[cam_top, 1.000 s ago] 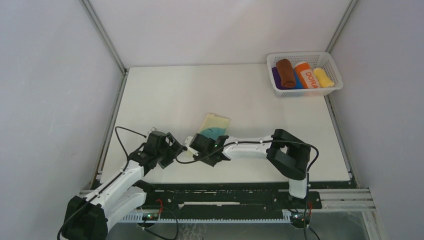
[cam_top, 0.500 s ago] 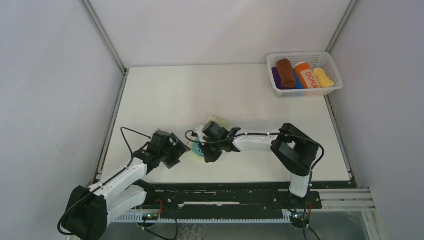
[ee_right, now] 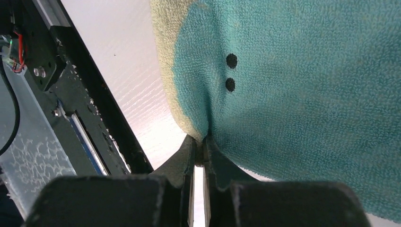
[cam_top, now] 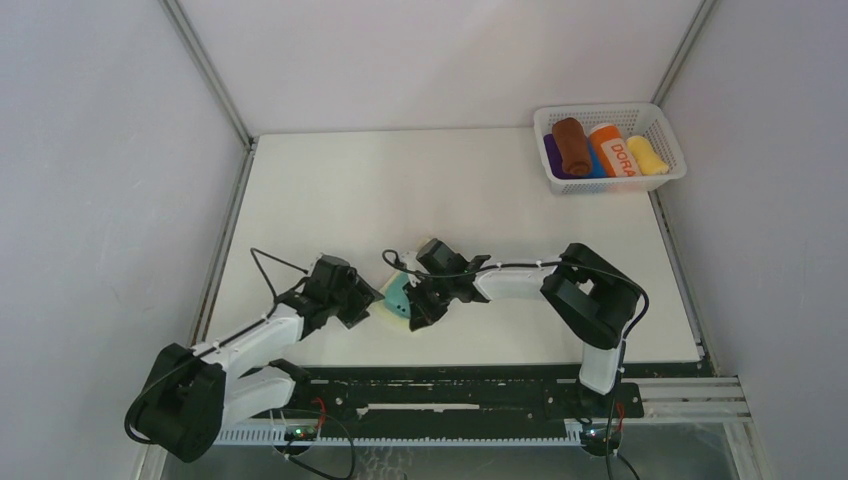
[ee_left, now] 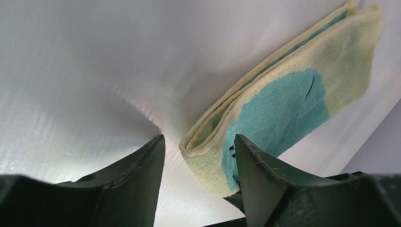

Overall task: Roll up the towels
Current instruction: Roll the towel at the center of the board.

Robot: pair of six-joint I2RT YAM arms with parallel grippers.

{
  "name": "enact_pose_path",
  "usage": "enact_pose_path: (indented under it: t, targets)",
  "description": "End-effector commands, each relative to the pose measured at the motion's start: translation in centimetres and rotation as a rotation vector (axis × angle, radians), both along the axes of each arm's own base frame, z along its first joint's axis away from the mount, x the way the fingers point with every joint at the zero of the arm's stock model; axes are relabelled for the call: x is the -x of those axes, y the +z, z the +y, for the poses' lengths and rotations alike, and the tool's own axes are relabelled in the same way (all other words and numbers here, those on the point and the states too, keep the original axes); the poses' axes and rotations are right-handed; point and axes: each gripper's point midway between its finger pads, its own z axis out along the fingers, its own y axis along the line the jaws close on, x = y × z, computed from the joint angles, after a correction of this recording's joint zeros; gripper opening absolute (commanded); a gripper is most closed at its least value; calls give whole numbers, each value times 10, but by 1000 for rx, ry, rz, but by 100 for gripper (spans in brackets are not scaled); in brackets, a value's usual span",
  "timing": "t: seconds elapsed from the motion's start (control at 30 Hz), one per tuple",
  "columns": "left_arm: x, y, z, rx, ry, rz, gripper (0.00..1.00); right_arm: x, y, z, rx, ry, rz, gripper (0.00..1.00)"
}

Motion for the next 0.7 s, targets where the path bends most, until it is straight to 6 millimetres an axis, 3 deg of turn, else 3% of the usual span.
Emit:
enact_pose_path:
  t: [0.0,0.13,0.27,0.37,0.53,0.67]
  targets:
    - [-12,5,-3,-16,24,-17,58,-3,10,5,-55,-34,27,0]
    - [-11,4,-8,-21,11,-13,45,-5,11,4,-61,-47,26,0]
    - [-11,4,-10,-33,4,-13,21,-2,14,6,-62,-28,-7,0]
    - [-9,4,-11,-40,-2,1,4,1,21,8,-52,-6,-84,10]
    - [-4,7,-13,-36,-14,32,0,-1,28,9,20,21,-294,36]
    - [-1,10,-14,-20,-8,48,0,-2,31,11,69,45,-428,45]
